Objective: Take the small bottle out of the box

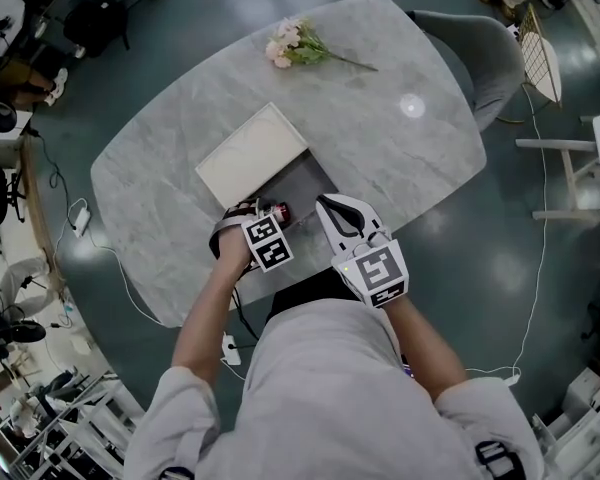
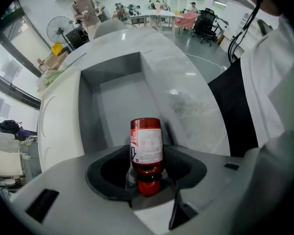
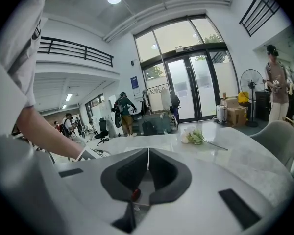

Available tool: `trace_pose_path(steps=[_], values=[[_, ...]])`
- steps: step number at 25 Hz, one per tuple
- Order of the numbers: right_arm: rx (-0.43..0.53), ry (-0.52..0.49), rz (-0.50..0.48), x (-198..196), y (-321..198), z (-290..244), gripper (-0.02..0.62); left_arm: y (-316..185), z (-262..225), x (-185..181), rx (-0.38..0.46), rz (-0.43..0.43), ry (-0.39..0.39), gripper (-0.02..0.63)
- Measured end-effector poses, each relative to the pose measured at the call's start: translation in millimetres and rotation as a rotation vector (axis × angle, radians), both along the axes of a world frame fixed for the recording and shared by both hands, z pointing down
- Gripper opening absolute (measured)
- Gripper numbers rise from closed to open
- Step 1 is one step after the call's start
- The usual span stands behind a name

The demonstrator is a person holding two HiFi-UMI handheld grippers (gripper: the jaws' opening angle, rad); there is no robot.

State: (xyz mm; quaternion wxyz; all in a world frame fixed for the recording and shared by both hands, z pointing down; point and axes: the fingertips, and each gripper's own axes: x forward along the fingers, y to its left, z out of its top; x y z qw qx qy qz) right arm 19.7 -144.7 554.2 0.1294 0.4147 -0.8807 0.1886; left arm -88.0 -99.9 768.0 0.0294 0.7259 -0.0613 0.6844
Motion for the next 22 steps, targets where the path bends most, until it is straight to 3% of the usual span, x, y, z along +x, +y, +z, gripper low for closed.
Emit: trace_pose_path(steps=[12, 19, 22], values=[[0.007, 0.014, -0.023, 3.2, -2.4, 1.8, 0.027, -21.3, -10.7, 11.1, 0.027, -0.200, 0.130, 0.210], [-0.005, 0.005, -0.038, -2.3, -4.7, 2.6, 0.026, -32.9, -38.9, 25.4, 0.099, -0.334, 0.274, 0.210], [-0.008, 0.010, -0.054, -7.7, -6.1, 5.5, 0.028, -36.8, -55.9, 29.3, 0.129, -0.446, 0.360, 0.210]])
